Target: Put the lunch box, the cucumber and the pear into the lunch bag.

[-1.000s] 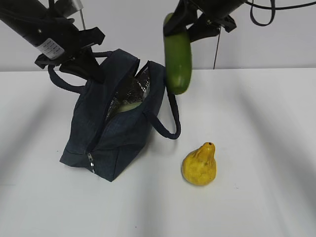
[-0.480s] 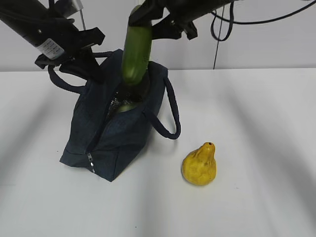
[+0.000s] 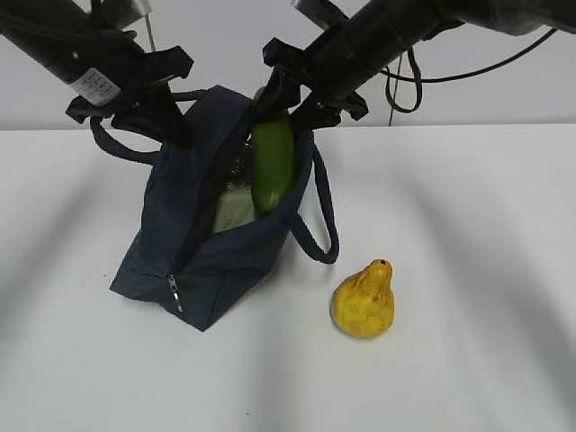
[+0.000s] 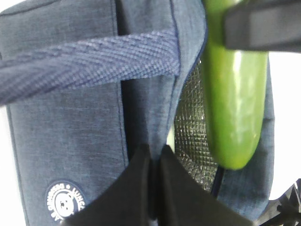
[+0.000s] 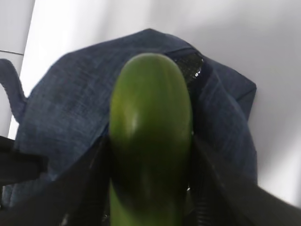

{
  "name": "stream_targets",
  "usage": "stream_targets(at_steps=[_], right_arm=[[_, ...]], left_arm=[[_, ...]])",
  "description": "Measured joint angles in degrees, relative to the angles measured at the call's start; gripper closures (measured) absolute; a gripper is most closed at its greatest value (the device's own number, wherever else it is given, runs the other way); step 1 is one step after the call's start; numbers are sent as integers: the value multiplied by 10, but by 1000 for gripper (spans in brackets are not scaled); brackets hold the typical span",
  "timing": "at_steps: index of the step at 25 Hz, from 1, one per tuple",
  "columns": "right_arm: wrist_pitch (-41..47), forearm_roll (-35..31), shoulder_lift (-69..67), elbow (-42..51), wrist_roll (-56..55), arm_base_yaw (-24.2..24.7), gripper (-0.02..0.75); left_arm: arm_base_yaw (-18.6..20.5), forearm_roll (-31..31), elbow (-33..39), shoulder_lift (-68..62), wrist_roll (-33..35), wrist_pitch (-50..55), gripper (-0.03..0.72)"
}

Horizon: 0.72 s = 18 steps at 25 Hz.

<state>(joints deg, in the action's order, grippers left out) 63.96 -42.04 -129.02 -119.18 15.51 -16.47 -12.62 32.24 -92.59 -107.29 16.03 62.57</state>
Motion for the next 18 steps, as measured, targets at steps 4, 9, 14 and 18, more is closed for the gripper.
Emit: stream_targets(at_steps=[4, 9, 14, 18], right_arm=[[22, 2, -15, 0, -12, -13, 378], [30, -33, -25, 0, -16, -28, 378], [8, -88, -25, 0, -16, -29, 365], [5, -105, -25, 0, -16, -29, 216]], left_arm=[[0, 19, 0, 0, 0, -13, 683], [0, 29, 0, 0, 0, -17, 683], [2, 29, 0, 0, 2, -24, 683], [2, 29, 0, 0, 4, -25, 683]])
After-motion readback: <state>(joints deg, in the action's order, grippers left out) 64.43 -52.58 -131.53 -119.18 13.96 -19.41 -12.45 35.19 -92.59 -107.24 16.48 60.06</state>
